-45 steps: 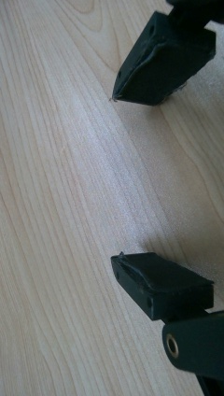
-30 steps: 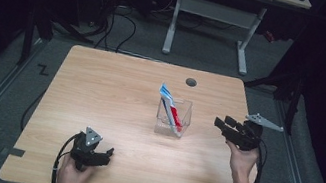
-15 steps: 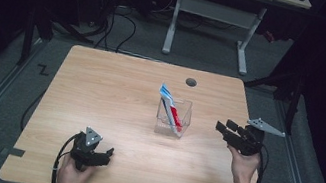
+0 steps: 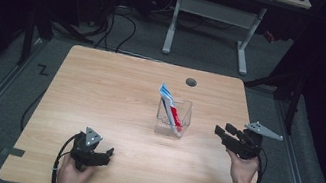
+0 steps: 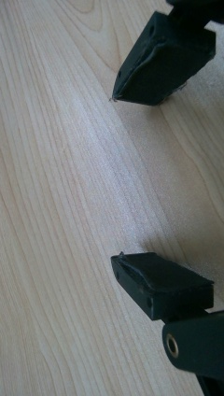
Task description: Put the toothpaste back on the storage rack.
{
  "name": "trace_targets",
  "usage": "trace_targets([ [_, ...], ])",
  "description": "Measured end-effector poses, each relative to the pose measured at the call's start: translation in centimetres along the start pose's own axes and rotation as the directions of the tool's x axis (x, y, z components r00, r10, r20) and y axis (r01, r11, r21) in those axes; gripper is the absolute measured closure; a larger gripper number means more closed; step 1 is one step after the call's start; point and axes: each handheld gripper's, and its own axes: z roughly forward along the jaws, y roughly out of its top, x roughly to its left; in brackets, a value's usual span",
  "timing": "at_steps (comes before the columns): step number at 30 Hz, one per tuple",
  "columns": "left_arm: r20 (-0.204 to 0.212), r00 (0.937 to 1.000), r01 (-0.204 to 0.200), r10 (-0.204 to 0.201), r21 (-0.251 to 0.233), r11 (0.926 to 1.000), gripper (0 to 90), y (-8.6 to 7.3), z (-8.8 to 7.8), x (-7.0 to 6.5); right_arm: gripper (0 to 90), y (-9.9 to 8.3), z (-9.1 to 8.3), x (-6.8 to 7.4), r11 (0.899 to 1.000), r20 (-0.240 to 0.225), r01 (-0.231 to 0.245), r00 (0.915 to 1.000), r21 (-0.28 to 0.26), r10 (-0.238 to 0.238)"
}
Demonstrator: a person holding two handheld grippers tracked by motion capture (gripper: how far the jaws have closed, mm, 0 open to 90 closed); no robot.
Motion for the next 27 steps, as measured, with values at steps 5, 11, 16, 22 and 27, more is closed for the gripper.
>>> trace_targets([
  [5, 0.000, 1.0000, 0.000, 0.000, 0.000, 1.0000, 17.4, 0.0, 0.0, 0.0, 47.8, -0.5, -0.1, -0.1, 1.000, 0.003, -0.005, 1.0000, 0.005, 0.005],
  [11, 0.000, 1.0000, 0.000, 0.000, 0.000, 1.0000, 17.4, 0.0, 0.0, 0.0, 47.8, -1.0, -0.3, -0.2, 1.000, 0.009, -0.014, 0.9999, 0.004, 0.014],
  [16, 0.000, 1.0000, 0.000, 0.000, 0.000, 1.0000, 17.4, 0.0, 0.0, 0.0, 47.7, -1.5, -0.5, -0.4, 1.000, 0.016, -0.027, 0.9995, 0.001, 0.027],
  [22, 0.000, 1.0000, 0.000, 0.000, 0.000, 1.0000, 17.4, 0.0, 0.0, 0.0, 47.7, -2.0, -0.7, -0.7, 0.999, 0.030, -0.033, 0.9990, -0.002, 0.033],
  [27, 0.000, 1.0000, 0.000, 0.000, 0.000, 1.0000, 17.4, 0.0, 0.0, 0.0, 47.7, -2.6, -0.7, -0.9, 0.999, 0.038, -0.040, 0.9985, 0.004, 0.040],
])
